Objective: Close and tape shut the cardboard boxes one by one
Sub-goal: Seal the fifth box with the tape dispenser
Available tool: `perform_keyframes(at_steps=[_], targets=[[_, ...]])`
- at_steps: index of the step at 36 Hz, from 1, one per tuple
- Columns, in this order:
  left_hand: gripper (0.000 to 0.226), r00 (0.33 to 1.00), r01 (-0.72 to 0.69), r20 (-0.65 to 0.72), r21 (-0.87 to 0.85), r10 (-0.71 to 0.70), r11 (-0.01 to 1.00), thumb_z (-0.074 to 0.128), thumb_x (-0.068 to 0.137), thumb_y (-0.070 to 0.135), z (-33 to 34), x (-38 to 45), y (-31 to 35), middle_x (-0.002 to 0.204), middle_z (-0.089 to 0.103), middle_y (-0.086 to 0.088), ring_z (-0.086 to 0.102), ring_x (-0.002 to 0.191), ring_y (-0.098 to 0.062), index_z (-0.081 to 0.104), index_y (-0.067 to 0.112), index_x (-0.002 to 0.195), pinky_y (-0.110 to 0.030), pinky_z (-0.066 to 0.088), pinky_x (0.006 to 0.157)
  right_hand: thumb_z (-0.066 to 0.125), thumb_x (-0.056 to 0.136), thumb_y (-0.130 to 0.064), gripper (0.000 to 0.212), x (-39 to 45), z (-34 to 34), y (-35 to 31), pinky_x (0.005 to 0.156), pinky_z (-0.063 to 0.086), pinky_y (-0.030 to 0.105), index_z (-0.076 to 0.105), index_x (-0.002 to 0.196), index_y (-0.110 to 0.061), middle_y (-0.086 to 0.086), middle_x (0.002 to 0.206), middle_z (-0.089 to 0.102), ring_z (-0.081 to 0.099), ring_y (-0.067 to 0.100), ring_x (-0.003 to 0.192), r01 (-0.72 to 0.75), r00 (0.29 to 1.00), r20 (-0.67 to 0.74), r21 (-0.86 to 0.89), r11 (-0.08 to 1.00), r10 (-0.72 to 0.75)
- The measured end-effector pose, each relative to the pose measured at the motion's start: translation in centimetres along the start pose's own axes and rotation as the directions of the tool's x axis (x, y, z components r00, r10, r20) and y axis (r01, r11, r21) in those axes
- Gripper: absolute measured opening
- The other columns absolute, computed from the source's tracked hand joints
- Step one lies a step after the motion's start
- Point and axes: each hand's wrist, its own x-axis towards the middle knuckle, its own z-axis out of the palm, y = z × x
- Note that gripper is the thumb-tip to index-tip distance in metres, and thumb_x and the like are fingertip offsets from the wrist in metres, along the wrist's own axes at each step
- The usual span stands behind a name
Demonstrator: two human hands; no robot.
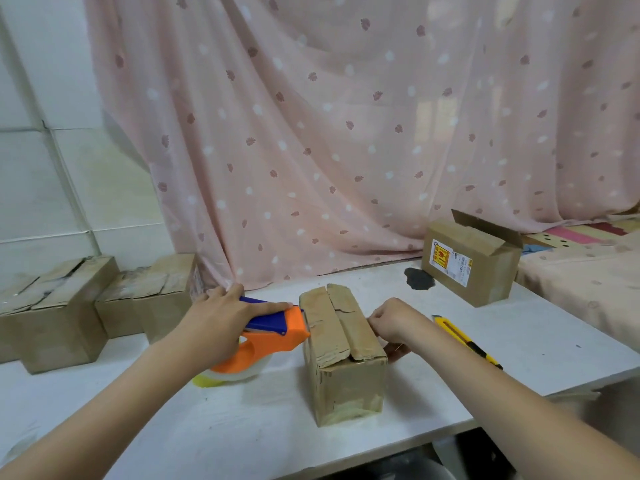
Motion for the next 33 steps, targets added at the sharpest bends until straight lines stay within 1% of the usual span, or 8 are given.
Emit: perform_keyframes(at_steps=[5,8,12,15,20,24,28,33], targets=[[0.088,1.0,0.011,0.025,0.001,-0.011,1.0,0.04,0.089,0.016,-0.4,0.1,0.5,0.12,0.039,-0.001,0.047,0.106,-0.024,-0.006,0.07,0.142,-0.034,0.039,0.088,0.056,0.098,-0.032,0.036,0.3,0.1,0.5,0.062,0.058,0.031,0.059,0.082,0.0,0.013,0.077,0.07,0.064,0.023,0.056,-0.054,0.998,0.022,-0.254,0.966,0.062],[0.087,1.0,0.024,0.02,-0.01,-0.024,1.0,0.041,0.091,0.018,-0.5,-0.2,0.9,0.116,0.038,-0.001,0.047,0.11,-0.025,-0.007,0.07,0.141,-0.035,0.04,0.092,0.058,0.096,-0.027,0.031,0.8,-0.5,0.7,0.058,0.051,0.028,0.063,0.083,0.001,0.017,0.078,0.072,0.064,0.028,0.058,0.082,0.986,-0.128,-0.215,0.973,-0.111],[0.084,0.999,0.035,0.003,-0.003,-0.035,0.999,0.04,0.093,0.019,-0.6,-0.1,1.6,0.113,0.04,-0.001,0.047,0.108,-0.025,-0.007,0.068,0.142,-0.033,0.035,0.083,0.046,0.103,-0.023,0.032,-0.2,-1.3,0.0,0.086,0.053,0.038,0.07,0.115,-0.005,0.016,0.111,0.072,0.065,0.034,0.105,0.374,0.836,-0.328,-0.245,0.895,-0.439],[0.084,0.999,0.047,-0.005,-0.009,-0.047,0.999,0.041,0.092,0.019,-0.5,0.3,1.9,0.103,0.035,0.001,0.043,0.096,-0.024,-0.005,0.068,0.143,-0.034,0.04,0.084,0.038,0.106,-0.033,0.037,-2.2,-0.8,-0.9,0.098,0.046,0.043,0.063,0.127,-0.015,0.011,0.125,0.067,0.057,0.034,0.119,0.56,0.736,-0.179,-0.383,0.735,-0.653],[0.082,0.997,0.068,-0.019,-0.019,-0.069,0.997,0.044,0.094,0.023,0.0,0.9,2.8,0.099,0.031,0.001,0.031,0.087,-0.022,-0.004,0.068,0.143,-0.035,0.042,0.084,0.027,0.106,-0.048,0.05,-2.5,1.1,-0.2,0.121,0.022,0.041,0.046,0.139,-0.015,0.009,0.155,0.039,0.035,0.024,0.141,0.591,0.769,0.131,-0.517,0.619,-0.626],[0.085,0.997,0.074,-0.021,-0.035,-0.074,0.997,0.043,0.095,0.018,0.2,0.9,3.2,0.104,0.034,-0.001,0.031,0.087,-0.023,-0.005,0.065,0.145,-0.035,0.042,0.087,0.016,0.105,-0.054,0.071,-2.8,1.9,0.6,0.125,-0.004,0.035,0.023,0.156,-0.005,0.01,0.164,0.022,0.009,0.02,0.154,0.537,0.796,0.168,-0.641,0.549,-0.582],[0.086,0.997,0.079,-0.02,-0.02,-0.08,0.997,0.044,0.095,0.017,0.4,0.6,3.3,0.114,0.041,-0.004,0.04,0.093,-0.024,-0.006,0.064,0.146,-0.034,0.041,0.084,0.007,0.099,-0.063,0.084,-3.1,2.0,0.7,0.124,-0.007,0.034,0.008,0.159,-0.006,0.009,0.168,0.006,-0.002,0.016,0.154,0.517,0.806,0.177,-0.675,0.526,-0.565],[0.086,0.995,0.083,-0.05,-0.034,-0.085,0.996,0.043,0.094,0.017,0.6,0.5,3.2,0.105,0.035,-0.002,0.032,0.085,-0.022,-0.006,0.065,0.145,-0.032,0.034,0.076,0.016,0.105,-0.055,0.072,-4.6,1.7,0.1,0.12,-0.007,0.028,0.007,0.16,-0.01,0.004,0.168,0.002,-0.004,0.015,0.154,0.556,0.799,0.218,-0.622,0.551,-0.56]])
